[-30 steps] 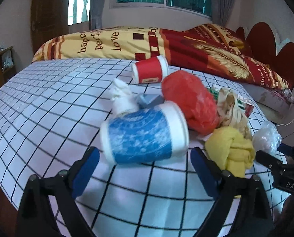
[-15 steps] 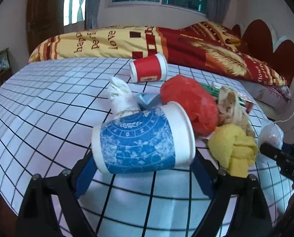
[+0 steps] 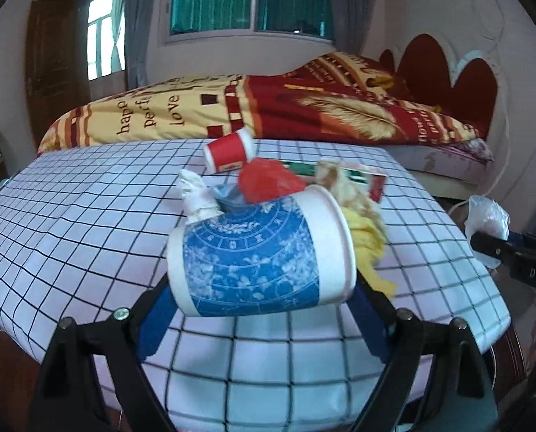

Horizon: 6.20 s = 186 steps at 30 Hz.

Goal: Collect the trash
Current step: 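Grasp the blue-patterned cup with the left tool while the right tool grasps the plastic wrap, then carry the patterned cup and plastic wrap over the black bin with both tools, then open both tools to drop the cup and plastic wrap into the bin, then move both tools back toward the red bag and yellow cloth on the table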

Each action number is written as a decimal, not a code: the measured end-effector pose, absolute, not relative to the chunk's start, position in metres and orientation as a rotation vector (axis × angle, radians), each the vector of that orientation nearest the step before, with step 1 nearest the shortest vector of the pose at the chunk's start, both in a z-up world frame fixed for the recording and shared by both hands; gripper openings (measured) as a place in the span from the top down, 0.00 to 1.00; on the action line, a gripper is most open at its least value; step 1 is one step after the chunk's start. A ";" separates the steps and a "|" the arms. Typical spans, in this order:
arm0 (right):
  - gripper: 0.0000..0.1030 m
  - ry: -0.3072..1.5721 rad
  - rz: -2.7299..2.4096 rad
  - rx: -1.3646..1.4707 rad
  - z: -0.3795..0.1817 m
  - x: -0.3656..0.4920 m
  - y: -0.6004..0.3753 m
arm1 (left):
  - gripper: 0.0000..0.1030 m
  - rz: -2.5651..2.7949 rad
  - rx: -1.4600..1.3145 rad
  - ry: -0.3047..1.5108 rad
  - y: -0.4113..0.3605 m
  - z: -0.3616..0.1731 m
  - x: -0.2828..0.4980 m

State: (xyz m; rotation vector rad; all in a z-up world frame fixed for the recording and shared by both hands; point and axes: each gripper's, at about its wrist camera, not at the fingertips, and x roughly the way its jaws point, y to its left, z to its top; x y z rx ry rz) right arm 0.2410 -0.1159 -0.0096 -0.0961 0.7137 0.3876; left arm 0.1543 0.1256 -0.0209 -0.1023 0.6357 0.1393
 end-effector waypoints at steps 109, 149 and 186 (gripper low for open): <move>0.00 1.060 -0.043 -0.249 -0.191 0.096 -0.418 | 0.04 -0.451 0.133 1.058 -0.189 -0.175 0.116; 0.00 0.684 0.215 -0.255 -0.010 0.104 -0.193 | 0.03 0.021 0.012 0.675 0.012 -0.027 0.068; 0.14 0.798 0.486 -0.160 -0.043 0.277 0.001 | 0.12 0.192 -0.121 0.688 0.159 -0.040 0.143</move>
